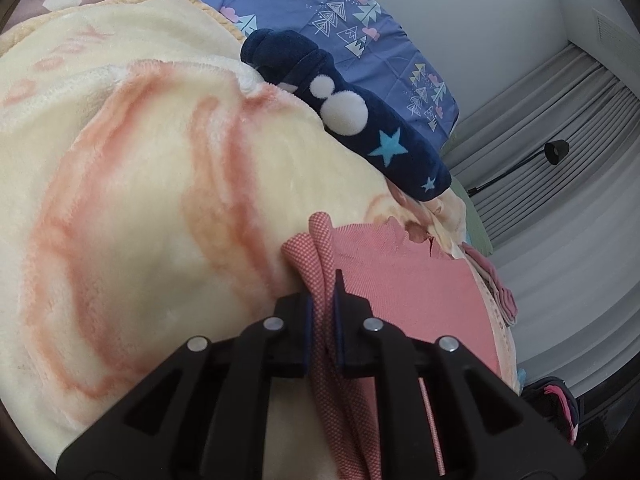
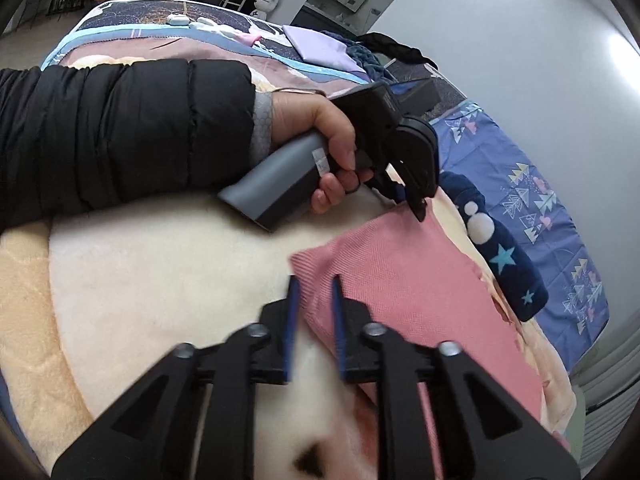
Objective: Fold small clothes
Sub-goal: 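Grasp the folded shirt edge with the left tool while the right tool grasps it too, then lift the shirt with both tools and fold it over onto itself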
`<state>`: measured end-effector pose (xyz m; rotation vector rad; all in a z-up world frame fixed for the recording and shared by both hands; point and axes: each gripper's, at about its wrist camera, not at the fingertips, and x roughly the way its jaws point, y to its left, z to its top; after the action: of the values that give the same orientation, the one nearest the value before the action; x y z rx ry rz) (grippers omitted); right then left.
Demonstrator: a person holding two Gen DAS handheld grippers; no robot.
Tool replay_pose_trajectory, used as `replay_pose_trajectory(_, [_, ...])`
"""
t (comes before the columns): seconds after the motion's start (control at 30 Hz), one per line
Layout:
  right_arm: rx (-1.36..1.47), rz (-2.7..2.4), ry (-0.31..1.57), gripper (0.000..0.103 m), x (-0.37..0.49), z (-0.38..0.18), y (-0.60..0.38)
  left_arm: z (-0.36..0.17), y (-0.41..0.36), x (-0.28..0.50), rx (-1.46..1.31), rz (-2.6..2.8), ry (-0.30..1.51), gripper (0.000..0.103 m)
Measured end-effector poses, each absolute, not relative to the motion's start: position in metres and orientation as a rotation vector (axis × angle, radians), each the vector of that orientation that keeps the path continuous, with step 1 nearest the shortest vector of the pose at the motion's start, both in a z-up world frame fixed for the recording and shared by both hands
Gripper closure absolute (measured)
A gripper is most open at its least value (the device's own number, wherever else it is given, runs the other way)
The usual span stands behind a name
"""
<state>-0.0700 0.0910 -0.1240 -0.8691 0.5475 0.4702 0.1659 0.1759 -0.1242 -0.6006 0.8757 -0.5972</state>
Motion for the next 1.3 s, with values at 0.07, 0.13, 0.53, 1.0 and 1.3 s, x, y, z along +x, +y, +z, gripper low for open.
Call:
replay_pose_trajectory(0.07, [-0.879, 0.464, 0.558, 0.071, -0.071, -0.126, 0.089, -0.125, 0.175, 0.165, -0.597, -0.610, 0.891, 0.090])
replay_pose_trajectory(0.13, [-0.886, 0.462, 0.569, 0.071, -0.070, -0.128, 0.091, -0.125, 0.174, 0.164, -0.583, -0.620, 0.900, 0.087])
replay_pose_trajectory(0.53, [-0.950, 0.397, 0.576, 0.070, -0.044, -0.148, 0.118, -0.127, 0.163, 0.162, -0.532, -0.654, 0.931, 0.078])
replay_pose_trajectory(1.0, [-0.883, 0.356, 0.608, 0.076, -0.028, -0.147, 0.112, -0.127, 0.159, 0.162, -0.502, -0.634, 0.925, 0.076])
replay_pose_trajectory(1.3, [-0.852, 0.384, 0.598, 0.087, -0.031, -0.146, 0.109, -0.125, 0.155, 0.160, -0.475, -0.619, 0.921, 0.075])
